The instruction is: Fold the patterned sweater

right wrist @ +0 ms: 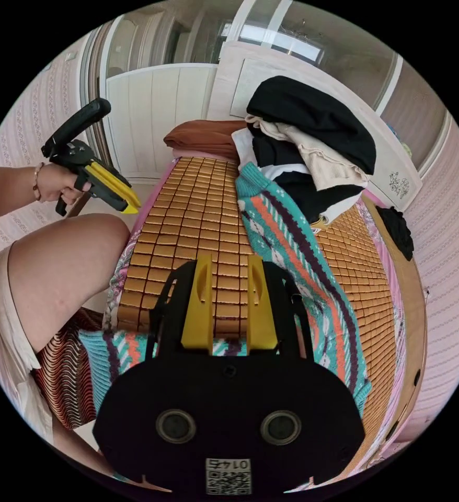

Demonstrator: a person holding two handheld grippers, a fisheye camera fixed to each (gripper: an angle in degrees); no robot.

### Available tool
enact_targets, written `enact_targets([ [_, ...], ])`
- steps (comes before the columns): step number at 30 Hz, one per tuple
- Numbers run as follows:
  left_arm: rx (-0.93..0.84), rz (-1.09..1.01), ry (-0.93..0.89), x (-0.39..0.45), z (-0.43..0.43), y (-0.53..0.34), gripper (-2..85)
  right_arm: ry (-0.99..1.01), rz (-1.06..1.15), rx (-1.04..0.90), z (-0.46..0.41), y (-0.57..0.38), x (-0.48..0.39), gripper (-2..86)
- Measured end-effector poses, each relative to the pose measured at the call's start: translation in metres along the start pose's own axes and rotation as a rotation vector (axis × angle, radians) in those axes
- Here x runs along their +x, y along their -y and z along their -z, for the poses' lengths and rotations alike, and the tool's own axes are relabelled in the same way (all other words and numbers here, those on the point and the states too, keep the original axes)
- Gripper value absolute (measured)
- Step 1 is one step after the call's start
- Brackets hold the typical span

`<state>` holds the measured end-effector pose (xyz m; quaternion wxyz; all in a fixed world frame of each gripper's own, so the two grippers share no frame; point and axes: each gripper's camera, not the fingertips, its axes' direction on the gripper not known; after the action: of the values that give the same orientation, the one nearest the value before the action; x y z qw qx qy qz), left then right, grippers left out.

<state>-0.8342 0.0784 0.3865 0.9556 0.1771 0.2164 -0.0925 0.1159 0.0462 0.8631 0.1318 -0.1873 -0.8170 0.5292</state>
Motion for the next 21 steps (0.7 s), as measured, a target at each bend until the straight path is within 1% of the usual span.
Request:
enact_targets([
  [4, 0.1, 0.009, -0.039, -0.014, 0.014, 0.041, 6.5, -0.097, -0.085, -0.088, 0.003, -0.016, 0.016, 9.4],
  [6, 0.147, 0.022, -0.048, -0.019, 0.014, 0.081, 7.4, -0.159, -0.178, -0.128, 0.002, -0.023, 0.029, 7.7],
  [8, 0.175, 0.044, -0.075, -0.021, 0.011, 0.109, 7.9, -0.172, -0.24, -0.151, -0.002, -0.024, 0.036, 5.1],
  [10, 0.18, 0.079, -0.063, -0.023, 0.002, 0.137, 8.7, -0.19, -0.291, -0.187, -0.013, -0.024, 0.04, 2.7],
  [13, 0.114, 0.147, -0.007, -0.03, -0.024, 0.175, 10.2, -0.183, -0.334, -0.242, -0.037, -0.02, 0.04, 1.2],
  [14, 0.095, 0.196, -0.041, -0.036, -0.032, 0.185, 9.6, -0.186, -0.346, -0.248, -0.044, -0.019, 0.039, 0.6],
  [15, 0.114, 0.217, -0.12, -0.039, -0.033, 0.19, 8.3, -0.196, -0.357, -0.254, -0.051, -0.017, 0.039, 0.2],
  [16, 0.098, 0.24, -0.144, -0.042, -0.036, 0.193, 7.5, -0.203, -0.358, -0.258, -0.054, -0.017, 0.039, -0.1],
  [19, 0.093, 0.249, -0.145, -0.047, -0.029, 0.199, 3.7, -0.197, -0.389, -0.257, -0.065, -0.014, 0.043, -0.6],
  [20, 0.113, 0.246, -0.166, -0.049, -0.022, 0.199, 1.5, -0.175, -0.404, -0.263, -0.068, -0.012, 0.047, -0.7],
  [21, 0.146, 0.241, -0.149, -0.049, -0.011, 0.199, 0.1, -0.151, -0.417, -0.261, -0.07, -0.01, 0.05, -0.8],
])
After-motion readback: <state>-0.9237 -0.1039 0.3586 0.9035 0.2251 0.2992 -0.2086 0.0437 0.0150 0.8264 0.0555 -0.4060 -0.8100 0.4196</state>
